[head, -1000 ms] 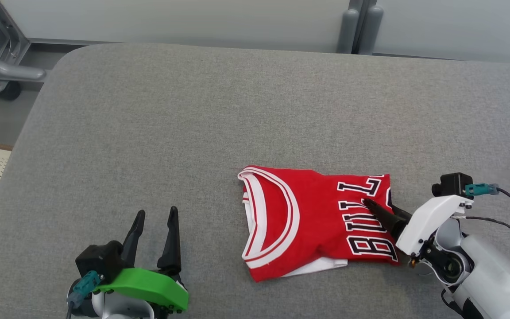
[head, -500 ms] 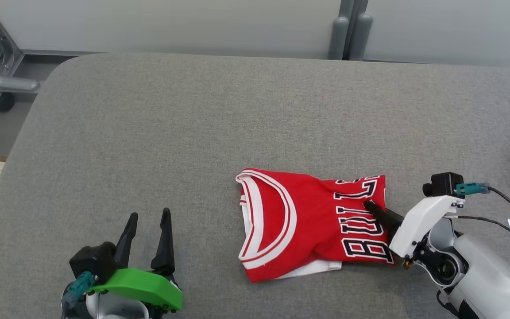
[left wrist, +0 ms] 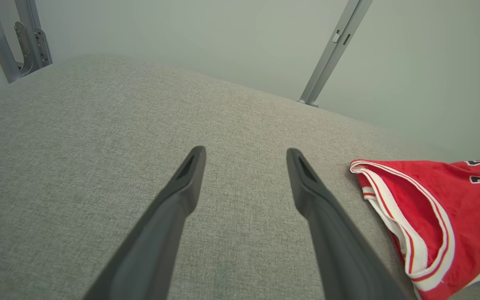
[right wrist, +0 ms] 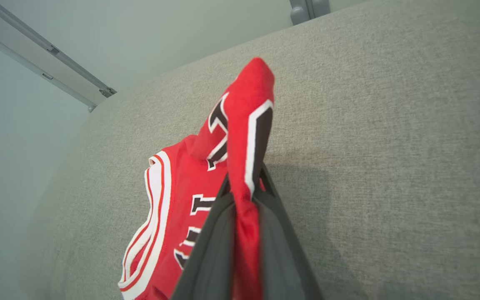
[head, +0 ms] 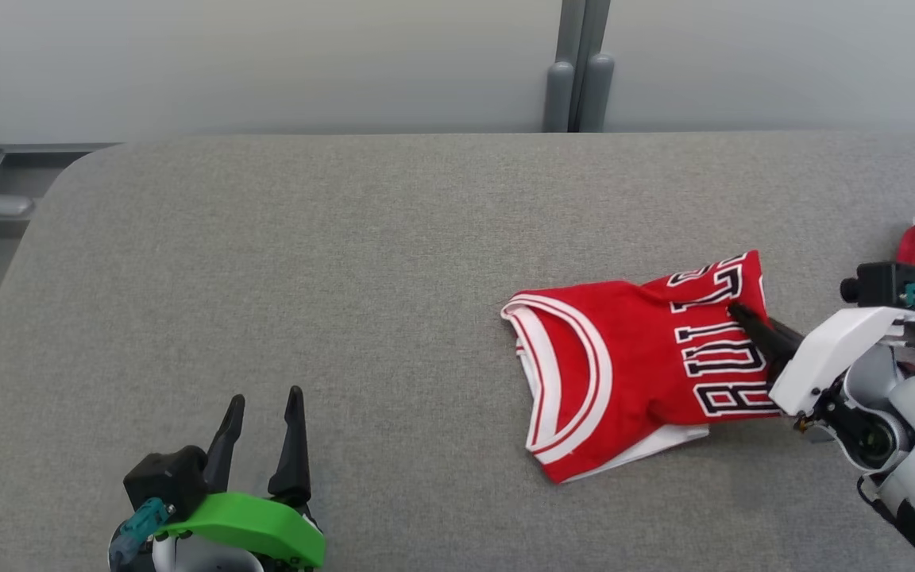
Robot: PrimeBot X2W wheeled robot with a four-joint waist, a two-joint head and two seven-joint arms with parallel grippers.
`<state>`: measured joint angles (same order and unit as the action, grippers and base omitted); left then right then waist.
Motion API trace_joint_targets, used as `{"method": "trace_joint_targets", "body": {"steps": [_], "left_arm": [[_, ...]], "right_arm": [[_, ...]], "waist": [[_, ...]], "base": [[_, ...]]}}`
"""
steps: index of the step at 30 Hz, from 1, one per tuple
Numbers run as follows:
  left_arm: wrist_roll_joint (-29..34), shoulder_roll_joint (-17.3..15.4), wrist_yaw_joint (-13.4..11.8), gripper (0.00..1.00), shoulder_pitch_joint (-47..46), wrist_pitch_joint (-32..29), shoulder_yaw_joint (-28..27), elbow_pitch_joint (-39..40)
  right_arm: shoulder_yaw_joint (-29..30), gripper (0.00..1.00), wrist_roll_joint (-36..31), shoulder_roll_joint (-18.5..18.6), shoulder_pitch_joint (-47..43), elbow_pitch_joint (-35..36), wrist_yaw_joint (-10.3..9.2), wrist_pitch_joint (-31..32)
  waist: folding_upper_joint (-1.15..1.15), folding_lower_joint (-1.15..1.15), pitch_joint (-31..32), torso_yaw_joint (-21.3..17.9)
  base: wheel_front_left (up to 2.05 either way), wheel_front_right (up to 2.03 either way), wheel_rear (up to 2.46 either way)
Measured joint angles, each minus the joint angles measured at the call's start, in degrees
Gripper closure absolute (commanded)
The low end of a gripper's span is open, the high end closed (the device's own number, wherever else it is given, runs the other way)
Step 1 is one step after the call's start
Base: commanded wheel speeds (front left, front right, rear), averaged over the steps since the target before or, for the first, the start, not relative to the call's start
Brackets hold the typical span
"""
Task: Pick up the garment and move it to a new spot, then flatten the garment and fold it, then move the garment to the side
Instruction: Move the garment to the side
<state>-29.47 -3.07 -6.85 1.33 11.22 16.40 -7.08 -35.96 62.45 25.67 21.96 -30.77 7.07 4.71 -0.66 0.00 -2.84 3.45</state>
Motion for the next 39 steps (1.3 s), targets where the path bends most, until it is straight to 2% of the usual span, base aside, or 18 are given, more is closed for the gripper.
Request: {"method": "trace_joint_targets", "body": {"steps": [13, 27, 32, 39], "left_arm": [[0.0, 0.0, 0.0, 0.00, 0.2, 0.0, 0.3, 0.9], [0.0, 0.0, 0.0, 0.00, 0.2, -0.1, 0.6, 1.8], [0.3, 0.0, 0.0, 0.00, 0.2, -0.2, 0.3, 2.1], [1.6, -0.3, 0.0, 0.00, 0.1, -0.6, -0.1, 2.5]], "right_arm": [[3.6, 1.00, -3.2, 9.9, 9.8, 1.1, -0.18, 1.2], [2.9, 1.00, -4.5, 12.8, 15.6, 2.3, -0.75, 7.5], [3.9, 1.00, -4.5, 14.5, 15.8, 1.5, -2.55, 8.8], [5.6, 1.00, -4.4, 17.4, 16.3, 0.0, -3.72, 9.8]], "waist": [[0.00, 0.00, 0.8, -4.1], [0.00, -0.01, -1.6, -4.1], [0.00, -0.01, -2.5, -4.1], [0.00, -0.01, -3.9, -4.4]], "base": [[0.00, 0.00, 0.00], [0.00, 0.00, 0.00], [0.00, 0.00, 0.00], [0.00, 0.00, 0.00]]}}
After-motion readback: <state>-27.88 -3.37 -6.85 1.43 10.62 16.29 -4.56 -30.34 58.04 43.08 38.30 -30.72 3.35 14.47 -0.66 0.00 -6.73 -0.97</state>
